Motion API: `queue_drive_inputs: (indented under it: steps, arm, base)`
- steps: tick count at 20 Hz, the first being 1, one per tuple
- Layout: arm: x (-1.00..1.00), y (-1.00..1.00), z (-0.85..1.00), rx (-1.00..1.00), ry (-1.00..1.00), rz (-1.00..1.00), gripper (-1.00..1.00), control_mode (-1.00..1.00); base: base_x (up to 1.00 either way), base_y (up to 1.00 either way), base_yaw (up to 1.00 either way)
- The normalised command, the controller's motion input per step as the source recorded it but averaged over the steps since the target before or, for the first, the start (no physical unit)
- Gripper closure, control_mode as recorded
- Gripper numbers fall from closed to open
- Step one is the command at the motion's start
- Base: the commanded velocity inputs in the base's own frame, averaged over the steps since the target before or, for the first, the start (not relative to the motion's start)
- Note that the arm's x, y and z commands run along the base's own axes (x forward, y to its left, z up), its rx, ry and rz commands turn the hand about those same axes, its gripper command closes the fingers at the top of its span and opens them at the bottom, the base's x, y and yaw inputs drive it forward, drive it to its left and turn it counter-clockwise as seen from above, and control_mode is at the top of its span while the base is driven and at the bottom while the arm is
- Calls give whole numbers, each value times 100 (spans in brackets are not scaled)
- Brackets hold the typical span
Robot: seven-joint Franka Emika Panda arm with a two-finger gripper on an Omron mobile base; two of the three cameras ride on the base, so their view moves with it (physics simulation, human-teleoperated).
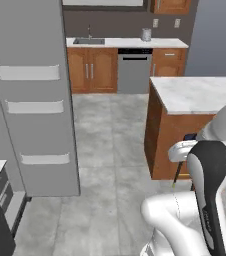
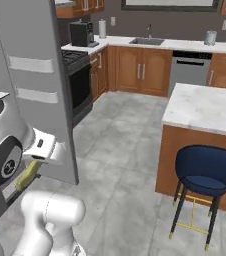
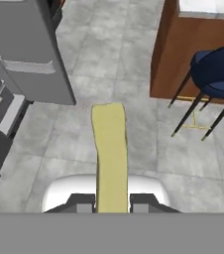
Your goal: Retrieve the butter from the fridge and place it on a plate on the dining table. Then retrieve the butter knife by the fridge and place it near the plate.
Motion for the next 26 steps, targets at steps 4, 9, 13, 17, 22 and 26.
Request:
queue_drive_inputs:
  steps: [4,9,13,17,22,26]
  arm:
    - [0,0,0,0,0,0,100,100]
    - [0,0,0,0,0,0,100,100]
    - [0,0,0,0,0,0,100,100]
    - [0,0,0,0,0,0,100,100]
    - [0,0,0,0,0,0,100,100]
    - [0,0,0,0,0,0,100,100]
  base:
    - [-12,-14,-52]
    - [0,-89,-10]
    - [7,-100,1]
    - [0,-100,3]
    - [10,-100,2]
    - [21,-100,2]
